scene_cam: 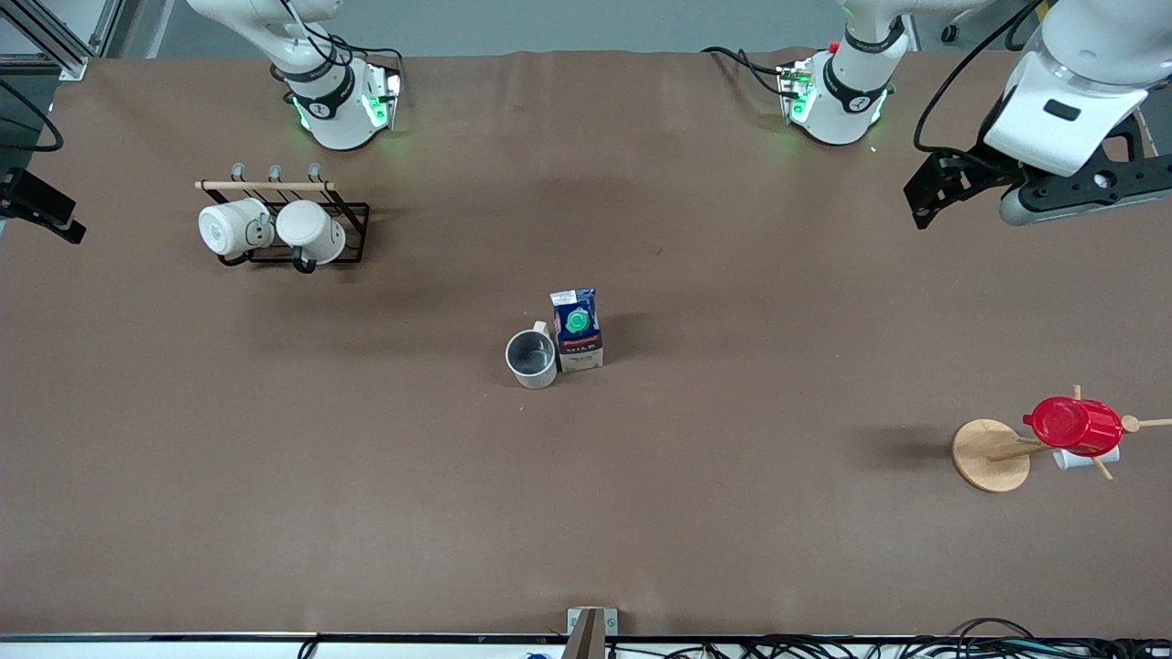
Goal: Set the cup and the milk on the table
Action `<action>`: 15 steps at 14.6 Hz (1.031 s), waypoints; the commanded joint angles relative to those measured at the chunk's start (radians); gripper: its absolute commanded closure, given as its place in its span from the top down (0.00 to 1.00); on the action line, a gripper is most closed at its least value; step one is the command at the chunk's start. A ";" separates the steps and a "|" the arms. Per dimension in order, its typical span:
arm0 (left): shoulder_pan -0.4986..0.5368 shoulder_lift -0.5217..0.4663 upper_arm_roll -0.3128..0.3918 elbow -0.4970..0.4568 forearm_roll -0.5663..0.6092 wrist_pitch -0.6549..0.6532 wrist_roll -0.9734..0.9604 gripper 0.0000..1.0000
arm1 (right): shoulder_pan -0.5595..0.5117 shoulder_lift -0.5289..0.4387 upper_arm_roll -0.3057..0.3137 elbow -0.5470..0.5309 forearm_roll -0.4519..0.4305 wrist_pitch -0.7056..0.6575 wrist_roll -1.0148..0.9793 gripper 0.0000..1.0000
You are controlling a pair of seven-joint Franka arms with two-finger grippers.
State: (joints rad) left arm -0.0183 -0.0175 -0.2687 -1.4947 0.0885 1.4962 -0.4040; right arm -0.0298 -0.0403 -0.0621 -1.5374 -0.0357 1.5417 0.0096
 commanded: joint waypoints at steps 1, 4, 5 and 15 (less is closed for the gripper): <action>0.070 -0.035 -0.007 -0.038 -0.062 0.012 0.072 1.00 | -0.002 0.007 0.004 0.011 0.028 -0.009 0.007 1.00; 0.080 -0.059 0.003 -0.079 -0.104 0.012 0.097 1.00 | -0.002 0.007 0.002 0.011 0.048 -0.005 0.010 1.00; 0.080 -0.061 0.012 -0.081 -0.104 0.012 0.099 1.00 | -0.004 0.007 0.002 0.011 0.048 -0.006 0.009 1.00; 0.078 -0.076 0.080 -0.091 -0.102 -0.005 0.177 1.00 | -0.009 0.007 0.001 0.011 0.048 -0.014 0.009 1.00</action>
